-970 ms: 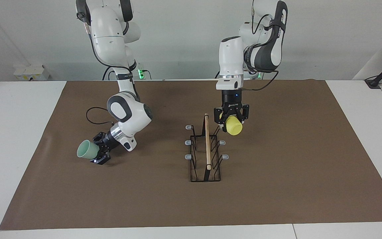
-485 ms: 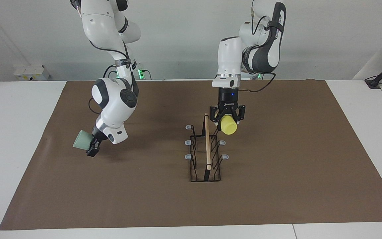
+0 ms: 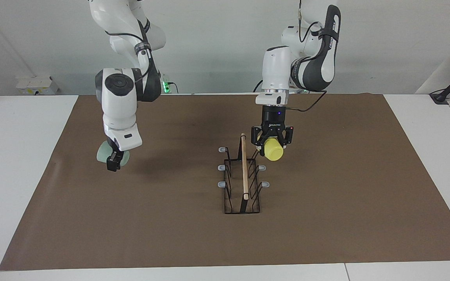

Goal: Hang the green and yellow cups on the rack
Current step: 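Hang the yellow cup on a rack peg while the right gripper carries the green cup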

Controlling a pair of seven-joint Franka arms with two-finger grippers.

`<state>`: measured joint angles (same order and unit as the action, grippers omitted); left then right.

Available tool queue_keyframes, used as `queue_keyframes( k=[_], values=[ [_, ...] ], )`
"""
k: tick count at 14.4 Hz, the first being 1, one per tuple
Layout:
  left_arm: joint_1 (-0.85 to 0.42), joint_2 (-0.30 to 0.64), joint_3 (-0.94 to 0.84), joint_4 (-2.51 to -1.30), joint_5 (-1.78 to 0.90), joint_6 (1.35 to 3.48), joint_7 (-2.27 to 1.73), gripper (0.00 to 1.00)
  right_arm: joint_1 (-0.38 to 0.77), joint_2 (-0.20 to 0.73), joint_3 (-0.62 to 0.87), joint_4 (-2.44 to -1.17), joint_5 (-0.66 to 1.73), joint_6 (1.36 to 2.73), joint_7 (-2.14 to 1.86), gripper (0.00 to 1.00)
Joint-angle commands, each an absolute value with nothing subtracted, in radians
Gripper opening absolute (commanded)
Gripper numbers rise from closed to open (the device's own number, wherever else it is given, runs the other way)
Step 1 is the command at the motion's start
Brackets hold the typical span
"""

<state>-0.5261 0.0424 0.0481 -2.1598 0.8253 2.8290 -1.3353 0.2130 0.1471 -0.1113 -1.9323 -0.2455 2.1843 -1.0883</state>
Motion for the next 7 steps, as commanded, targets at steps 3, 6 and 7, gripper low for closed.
queue_keyframes(
  k=[3,6,7],
  values=[
    [-0.519,0.031,0.046,-2.211,0.850,2.871,-1.362,0.00,0.160,0.077,-0.104,-1.953,0.189,2.232,-1.297,0.00],
    [-0.491,0.061,0.048,-2.143,0.850,2.881,-1.362,0.00,0.120,0.025,-0.104,-1.971,0.392,2.197,-1.422,0.00],
    [-0.489,0.063,0.046,-2.137,0.850,2.881,-1.362,0.00,0.104,0.012,-0.103,-1.970,0.470,2.165,-1.454,0.00]
  ],
)
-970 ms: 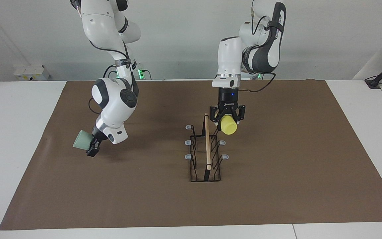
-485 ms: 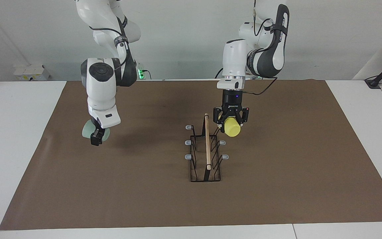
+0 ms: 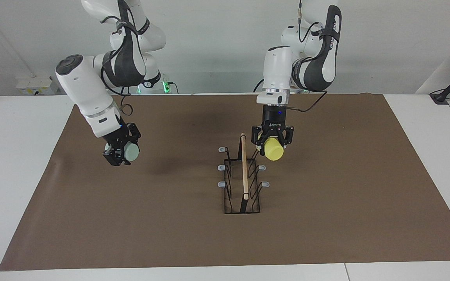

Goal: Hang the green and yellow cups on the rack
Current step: 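Hang the yellow cup on a rack peg while the right gripper carries the green cup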

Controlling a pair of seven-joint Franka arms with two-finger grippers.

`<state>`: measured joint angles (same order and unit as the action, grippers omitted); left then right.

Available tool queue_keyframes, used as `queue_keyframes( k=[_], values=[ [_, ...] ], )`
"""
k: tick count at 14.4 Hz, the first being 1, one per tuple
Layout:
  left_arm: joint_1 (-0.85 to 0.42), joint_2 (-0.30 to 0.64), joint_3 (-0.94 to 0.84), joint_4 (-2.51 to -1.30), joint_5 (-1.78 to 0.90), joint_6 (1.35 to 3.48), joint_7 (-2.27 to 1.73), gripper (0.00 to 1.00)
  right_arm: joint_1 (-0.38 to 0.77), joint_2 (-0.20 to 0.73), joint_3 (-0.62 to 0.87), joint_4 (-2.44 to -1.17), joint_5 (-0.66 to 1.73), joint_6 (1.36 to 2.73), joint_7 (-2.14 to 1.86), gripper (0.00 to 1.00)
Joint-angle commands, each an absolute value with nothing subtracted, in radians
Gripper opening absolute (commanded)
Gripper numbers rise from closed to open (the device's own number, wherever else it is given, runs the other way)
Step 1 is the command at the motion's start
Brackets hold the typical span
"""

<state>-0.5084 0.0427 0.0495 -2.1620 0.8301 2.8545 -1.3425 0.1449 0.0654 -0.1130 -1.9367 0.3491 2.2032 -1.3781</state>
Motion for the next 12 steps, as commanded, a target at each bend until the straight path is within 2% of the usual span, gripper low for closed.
queue_keyframes(
  k=[1,4,12],
  values=[
    [-0.489,0.064,0.046,-2.137,0.850,2.884,-1.362,0.00,0.088,0.000,-0.104,-1.970,0.548,2.136,-1.488,0.00],
    [-0.473,0.074,0.048,-2.137,0.848,2.941,-1.364,0.00,0.054,-0.021,-0.104,-1.980,0.765,2.076,-1.586,0.00],
    [-0.497,0.078,0.044,-2.169,0.850,2.935,-1.368,0.00,0.093,-0.097,-0.104,-2.131,1.239,2.112,-1.816,0.00]
  ],
)
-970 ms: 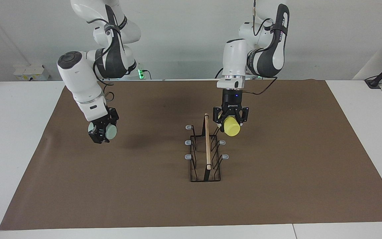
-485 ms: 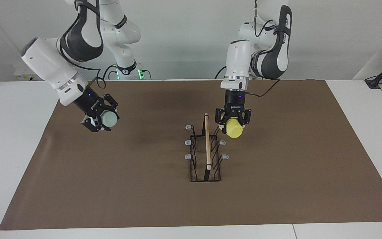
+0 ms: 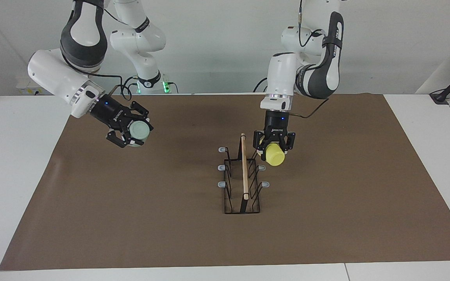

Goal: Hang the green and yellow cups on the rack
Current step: 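Hang the yellow cup on a rack peg while the right gripper carries the green cup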

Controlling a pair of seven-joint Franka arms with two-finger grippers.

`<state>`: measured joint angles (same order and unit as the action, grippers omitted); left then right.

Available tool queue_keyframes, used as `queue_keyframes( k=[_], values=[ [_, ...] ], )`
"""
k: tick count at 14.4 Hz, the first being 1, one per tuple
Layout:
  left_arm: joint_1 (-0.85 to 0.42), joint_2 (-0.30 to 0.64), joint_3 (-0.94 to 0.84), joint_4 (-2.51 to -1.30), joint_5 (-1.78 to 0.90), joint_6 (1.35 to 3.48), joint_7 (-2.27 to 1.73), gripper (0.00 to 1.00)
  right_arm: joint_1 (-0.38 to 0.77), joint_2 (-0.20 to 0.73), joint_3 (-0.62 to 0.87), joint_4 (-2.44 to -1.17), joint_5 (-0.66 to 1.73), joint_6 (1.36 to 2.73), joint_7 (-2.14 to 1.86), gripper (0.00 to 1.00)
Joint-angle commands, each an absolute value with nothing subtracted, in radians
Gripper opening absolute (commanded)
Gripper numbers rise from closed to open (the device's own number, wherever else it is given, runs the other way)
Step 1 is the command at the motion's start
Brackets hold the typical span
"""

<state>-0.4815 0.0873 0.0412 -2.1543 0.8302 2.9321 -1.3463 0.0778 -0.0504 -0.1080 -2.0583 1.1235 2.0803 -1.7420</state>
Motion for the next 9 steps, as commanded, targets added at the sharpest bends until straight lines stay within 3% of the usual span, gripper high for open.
queue_keyframes(
  k=[1,9],
  values=[
    [-0.506,0.074,0.044,-2.175,0.850,2.916,-1.370,0.00,0.118,-0.100,-0.104,-2.150,1.321,2.144,-1.862,0.00],
    [-0.528,0.022,0.038,-2.210,0.842,2.833,-1.417,0.00,0.432,-0.041,-0.104,-2.178,2.024,2.434,-2.141,0.00]
  ],
)
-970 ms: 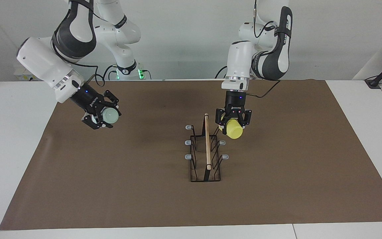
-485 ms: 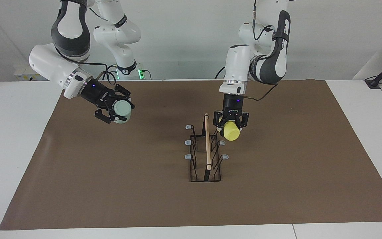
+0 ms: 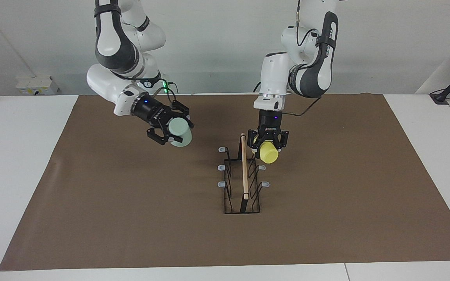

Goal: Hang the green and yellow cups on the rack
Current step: 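Hang the yellow cup on a rack peg while the right gripper carries the green cup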

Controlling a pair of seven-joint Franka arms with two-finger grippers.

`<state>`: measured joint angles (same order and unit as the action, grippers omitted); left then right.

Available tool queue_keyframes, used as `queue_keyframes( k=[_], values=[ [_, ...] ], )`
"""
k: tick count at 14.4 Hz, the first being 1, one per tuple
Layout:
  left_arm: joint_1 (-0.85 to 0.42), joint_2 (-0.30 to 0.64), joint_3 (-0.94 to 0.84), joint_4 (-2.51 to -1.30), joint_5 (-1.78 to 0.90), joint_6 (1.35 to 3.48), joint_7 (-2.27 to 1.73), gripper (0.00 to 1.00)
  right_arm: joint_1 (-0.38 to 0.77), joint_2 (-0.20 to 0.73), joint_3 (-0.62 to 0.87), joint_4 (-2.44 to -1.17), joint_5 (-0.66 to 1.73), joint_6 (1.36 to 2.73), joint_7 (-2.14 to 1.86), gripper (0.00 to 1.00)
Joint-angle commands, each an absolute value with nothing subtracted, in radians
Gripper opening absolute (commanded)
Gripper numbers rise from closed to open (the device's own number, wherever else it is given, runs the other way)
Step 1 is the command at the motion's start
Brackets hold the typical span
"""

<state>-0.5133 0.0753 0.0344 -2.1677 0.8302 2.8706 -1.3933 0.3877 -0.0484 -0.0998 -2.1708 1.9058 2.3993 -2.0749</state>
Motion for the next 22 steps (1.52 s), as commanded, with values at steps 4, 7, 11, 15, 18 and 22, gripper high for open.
queue_keyframes(
  k=[4,7,11,15,18,22],
  values=[
    [-0.541,0.021,0.034,-2.217,0.838,2.833,-1.416,0.00,0.472,0.018,-0.101,-2.175,2.202,2.442,-2.323,0.00],
    [-0.540,0.023,0.031,-2.210,0.818,2.824,-1.413,0.00,0.538,0.084,-0.101,-2.155,2.380,2.438,-2.445,0.00],
    [-0.540,0.025,0.028,-2.204,0.815,2.807,-1.413,0.00,0.575,0.113,-0.101,-2.155,2.482,2.439,-2.520,0.00],
    [-0.540,0.029,0.021,-2.203,0.752,2.792,-1.410,0.00,0.600,0.143,-0.101,-2.155,2.563,2.436,-2.574,0.00],
    [-0.541,0.040,0.018,-2.159,0.675,2.742,-1.408,0.00,0.603,0.175,-0.101,-2.158,2.574,2.404,-2.603,0.00],
    [-0.591,0.028,0.018,-2.169,0.623,2.665,-1.367,0.00,0.617,0.290,-0.101,-2.161,2.701,2.241,-2.700,0.00]
  ],
)
